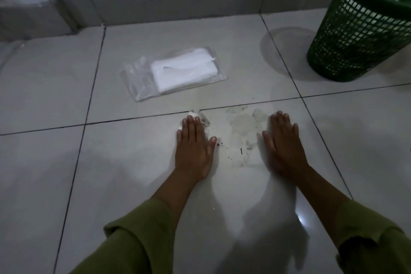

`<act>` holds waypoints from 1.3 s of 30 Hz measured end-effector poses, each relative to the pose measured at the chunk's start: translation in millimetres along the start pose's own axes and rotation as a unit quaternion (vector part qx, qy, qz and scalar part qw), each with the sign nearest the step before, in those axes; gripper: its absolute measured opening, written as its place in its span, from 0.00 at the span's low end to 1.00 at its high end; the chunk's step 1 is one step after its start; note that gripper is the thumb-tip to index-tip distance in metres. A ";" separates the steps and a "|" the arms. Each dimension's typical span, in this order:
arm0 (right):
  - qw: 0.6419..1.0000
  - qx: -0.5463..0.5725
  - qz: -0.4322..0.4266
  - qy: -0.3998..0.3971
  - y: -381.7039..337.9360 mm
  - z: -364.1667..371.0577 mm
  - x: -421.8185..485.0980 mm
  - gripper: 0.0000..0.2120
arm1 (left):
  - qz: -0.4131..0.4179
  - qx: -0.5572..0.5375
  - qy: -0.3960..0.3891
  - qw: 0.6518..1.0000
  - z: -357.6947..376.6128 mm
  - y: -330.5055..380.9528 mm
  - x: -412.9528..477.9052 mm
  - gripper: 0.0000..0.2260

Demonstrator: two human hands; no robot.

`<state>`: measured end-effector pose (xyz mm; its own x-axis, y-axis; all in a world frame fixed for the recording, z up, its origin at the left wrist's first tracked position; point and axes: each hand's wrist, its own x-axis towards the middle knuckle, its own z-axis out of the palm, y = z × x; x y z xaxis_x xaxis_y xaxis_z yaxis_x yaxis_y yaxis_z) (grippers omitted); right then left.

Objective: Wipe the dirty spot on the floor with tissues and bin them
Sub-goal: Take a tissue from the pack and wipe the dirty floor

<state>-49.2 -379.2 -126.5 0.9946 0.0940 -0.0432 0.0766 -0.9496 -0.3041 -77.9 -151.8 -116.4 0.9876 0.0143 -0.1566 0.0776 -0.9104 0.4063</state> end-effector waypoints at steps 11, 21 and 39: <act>0.999 -0.023 -0.021 0.016 10.2 8.1 4.0 0.40 | 0.067 0.035 -0.069 0.995 0.6 34.7 66.6 0.28; 1.000 -0.007 -0.023 -0.002 17.1 4.5 6.6 0.35 | 0.166 0.043 -0.095 0.981 4.5 30.7 32.9 0.36; 0.999 -0.032 -0.001 0.000 32.2 -0.3 2.5 0.33 | 0.176 0.060 -0.138 0.973 10.8 94.2 104.2 0.27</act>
<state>-44.3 -409.6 -136.1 0.9944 0.0969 -0.0432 0.0837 -0.9667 -0.2419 30.8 -240.5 -104.2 0.8741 -0.4039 -0.2698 -0.2921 -0.8808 0.3726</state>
